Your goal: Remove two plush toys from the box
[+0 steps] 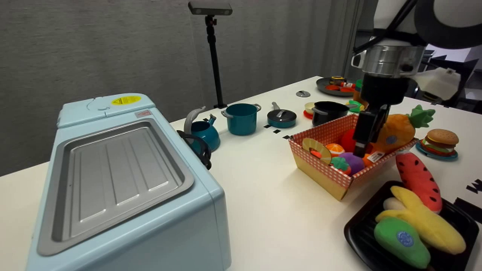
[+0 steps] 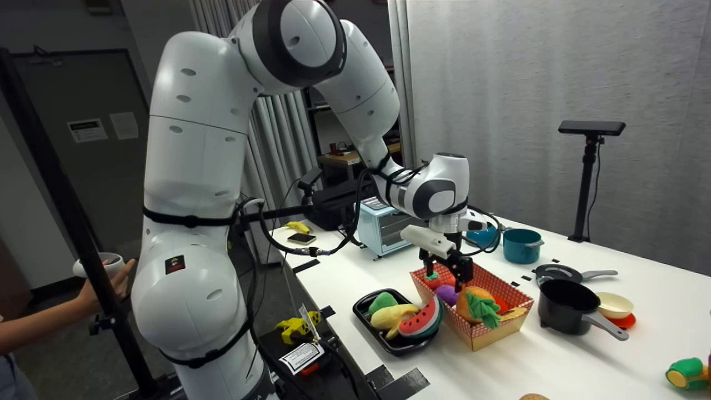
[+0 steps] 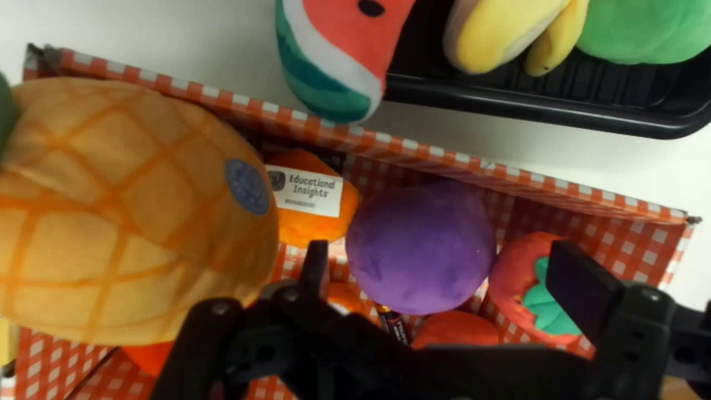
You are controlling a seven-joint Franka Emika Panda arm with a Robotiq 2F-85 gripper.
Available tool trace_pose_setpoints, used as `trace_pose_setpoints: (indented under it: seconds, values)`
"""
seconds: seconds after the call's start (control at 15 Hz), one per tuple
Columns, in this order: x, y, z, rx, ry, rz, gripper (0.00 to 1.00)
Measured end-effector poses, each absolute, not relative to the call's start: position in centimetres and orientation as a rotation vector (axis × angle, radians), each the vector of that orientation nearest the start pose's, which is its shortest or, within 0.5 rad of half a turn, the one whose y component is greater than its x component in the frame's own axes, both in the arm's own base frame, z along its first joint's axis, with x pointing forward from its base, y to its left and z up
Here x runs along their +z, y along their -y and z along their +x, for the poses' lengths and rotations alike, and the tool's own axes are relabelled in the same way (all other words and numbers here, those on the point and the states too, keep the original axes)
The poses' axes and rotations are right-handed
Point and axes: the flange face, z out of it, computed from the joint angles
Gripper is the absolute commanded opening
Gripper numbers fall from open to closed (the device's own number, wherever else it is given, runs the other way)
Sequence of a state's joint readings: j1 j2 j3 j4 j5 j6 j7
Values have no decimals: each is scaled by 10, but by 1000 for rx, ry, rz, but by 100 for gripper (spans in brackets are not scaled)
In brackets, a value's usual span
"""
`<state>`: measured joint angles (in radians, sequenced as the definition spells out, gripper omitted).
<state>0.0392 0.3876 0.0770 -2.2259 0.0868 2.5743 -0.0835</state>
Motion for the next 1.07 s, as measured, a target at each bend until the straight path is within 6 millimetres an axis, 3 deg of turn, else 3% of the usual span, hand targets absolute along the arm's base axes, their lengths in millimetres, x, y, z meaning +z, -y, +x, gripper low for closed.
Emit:
trace_pose_setpoints:
  seconds: [0.73,0.8,0.87,1.07]
  values:
    - [142,-59,566,133,183,-3056,100]
    - [139,-59,568,135,183,-3055,75]
    - [137,-59,569,135,182,-3055,74]
    - [133,-59,573,139,180,-3054,49]
